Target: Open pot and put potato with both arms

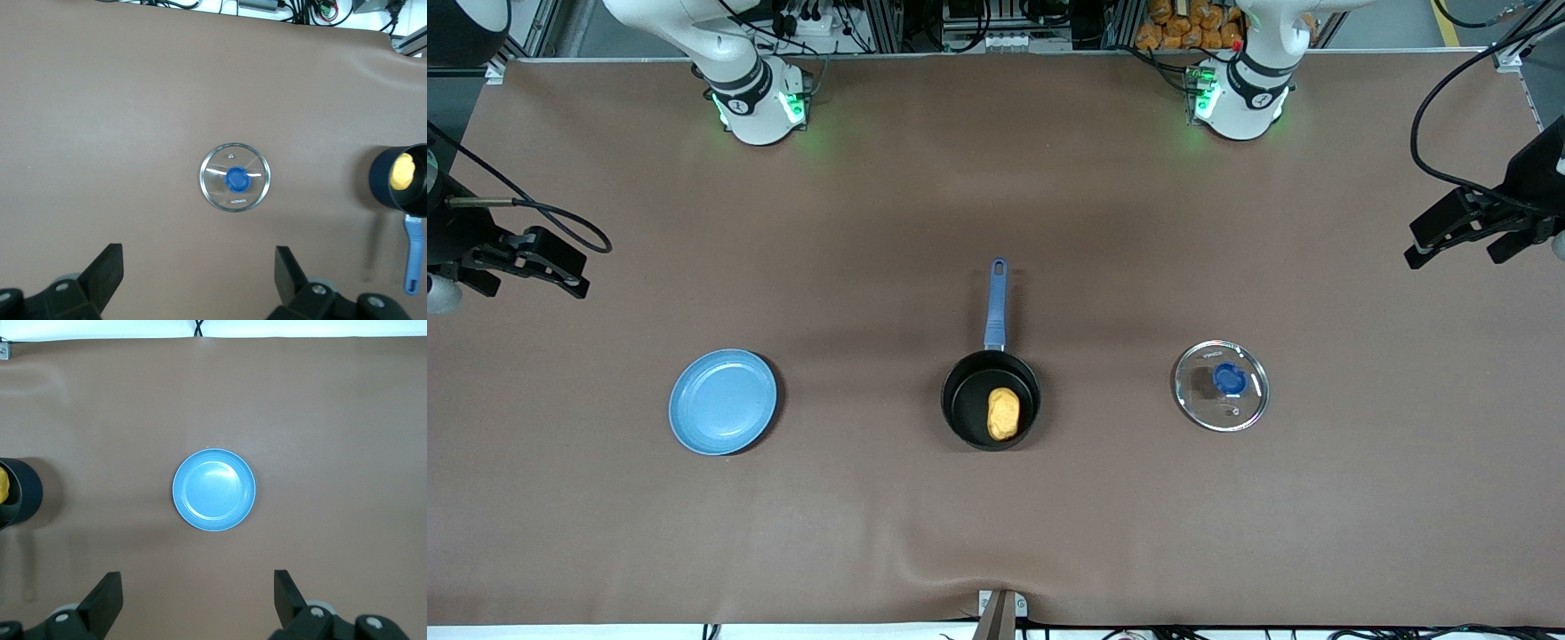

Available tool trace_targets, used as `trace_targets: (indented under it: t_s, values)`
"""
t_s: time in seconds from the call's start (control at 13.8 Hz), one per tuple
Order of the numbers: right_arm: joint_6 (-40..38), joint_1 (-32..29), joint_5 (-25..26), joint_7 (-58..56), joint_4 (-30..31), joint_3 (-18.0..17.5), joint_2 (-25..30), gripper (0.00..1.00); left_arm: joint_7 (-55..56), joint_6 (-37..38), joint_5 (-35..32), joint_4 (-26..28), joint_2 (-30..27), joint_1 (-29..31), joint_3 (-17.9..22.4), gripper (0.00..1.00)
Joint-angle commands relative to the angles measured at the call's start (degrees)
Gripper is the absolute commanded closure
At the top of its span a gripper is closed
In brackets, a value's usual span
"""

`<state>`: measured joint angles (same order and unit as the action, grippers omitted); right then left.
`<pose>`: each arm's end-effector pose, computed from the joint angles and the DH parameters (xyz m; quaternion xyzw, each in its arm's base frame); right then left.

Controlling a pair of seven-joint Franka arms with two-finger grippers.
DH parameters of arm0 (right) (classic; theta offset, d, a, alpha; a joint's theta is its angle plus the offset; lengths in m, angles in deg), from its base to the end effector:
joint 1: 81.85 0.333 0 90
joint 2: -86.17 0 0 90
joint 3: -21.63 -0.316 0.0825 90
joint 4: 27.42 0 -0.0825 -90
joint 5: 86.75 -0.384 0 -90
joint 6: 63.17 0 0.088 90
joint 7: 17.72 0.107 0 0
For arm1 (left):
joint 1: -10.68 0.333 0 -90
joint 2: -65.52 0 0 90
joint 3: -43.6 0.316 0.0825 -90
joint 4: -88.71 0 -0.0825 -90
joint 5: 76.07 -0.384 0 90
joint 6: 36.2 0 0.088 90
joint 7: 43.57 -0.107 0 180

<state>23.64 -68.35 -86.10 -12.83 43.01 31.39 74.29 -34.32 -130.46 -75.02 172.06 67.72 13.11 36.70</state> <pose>0.6083 0.0521 0.6603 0.9989 -0.0081 0.0424 0.0199 0.5723 -0.0450 0.6654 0.9962 0.0418 0.0742 0.0205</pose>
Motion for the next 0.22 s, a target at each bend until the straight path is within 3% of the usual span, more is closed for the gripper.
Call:
trace_targets:
  t_s: [0.0, 0.15]
  values:
    - [0.3, -0.2, -1.0, -0.2, 1.1, -0.4, 0.7, 0.00, -0.6, 0.9, -1.6, -1.0, -0.1, 0.1, -0.2, 0.00]
    - [0.4, 0.5, -1.1, 0.0, 1.3, -0.4, 0.5, 0.00, -0.6, 1.0, -1.2, -1.0, -0.1, 0.0, -0.3, 0.00]
